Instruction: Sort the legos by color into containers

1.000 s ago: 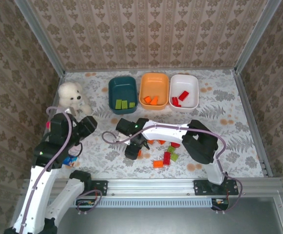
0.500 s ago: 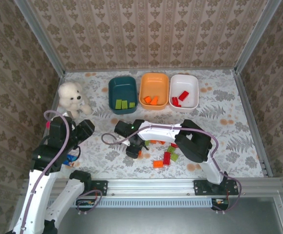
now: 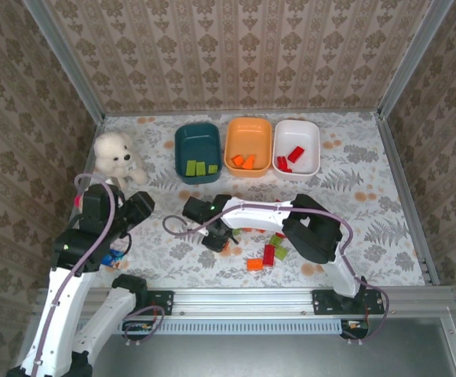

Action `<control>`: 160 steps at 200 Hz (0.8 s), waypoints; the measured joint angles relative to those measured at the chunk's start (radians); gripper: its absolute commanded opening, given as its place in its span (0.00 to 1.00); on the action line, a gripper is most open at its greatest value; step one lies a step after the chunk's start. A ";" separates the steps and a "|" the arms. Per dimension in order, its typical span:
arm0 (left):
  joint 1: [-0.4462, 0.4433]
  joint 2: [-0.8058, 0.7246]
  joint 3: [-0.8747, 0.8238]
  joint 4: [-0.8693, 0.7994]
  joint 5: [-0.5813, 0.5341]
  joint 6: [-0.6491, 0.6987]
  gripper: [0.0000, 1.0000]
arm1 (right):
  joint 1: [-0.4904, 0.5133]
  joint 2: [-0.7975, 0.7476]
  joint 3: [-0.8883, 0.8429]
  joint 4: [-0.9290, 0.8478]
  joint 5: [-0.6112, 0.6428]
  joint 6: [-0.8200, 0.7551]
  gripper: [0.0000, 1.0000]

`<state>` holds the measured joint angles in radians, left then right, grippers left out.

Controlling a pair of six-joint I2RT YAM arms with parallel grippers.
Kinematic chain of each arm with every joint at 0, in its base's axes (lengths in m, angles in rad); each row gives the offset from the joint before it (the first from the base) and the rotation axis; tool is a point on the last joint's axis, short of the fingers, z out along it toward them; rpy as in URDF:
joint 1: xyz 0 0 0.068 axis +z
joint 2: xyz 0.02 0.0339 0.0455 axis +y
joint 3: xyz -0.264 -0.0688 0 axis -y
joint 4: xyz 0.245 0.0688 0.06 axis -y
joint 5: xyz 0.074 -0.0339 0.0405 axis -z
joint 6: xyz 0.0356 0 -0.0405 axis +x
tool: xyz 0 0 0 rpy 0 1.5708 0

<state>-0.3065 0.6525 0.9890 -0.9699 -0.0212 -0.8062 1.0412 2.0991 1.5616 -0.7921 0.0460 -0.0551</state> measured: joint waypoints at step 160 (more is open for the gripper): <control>-0.217 0.470 0.002 0.380 0.244 0.097 0.60 | -0.563 0.091 0.455 0.031 0.129 0.441 0.29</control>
<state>-0.5232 1.1229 0.9913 -0.5903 0.2226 -0.7097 0.4778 2.1899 2.0167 -0.7616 0.1753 0.3855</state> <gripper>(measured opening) 0.605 0.295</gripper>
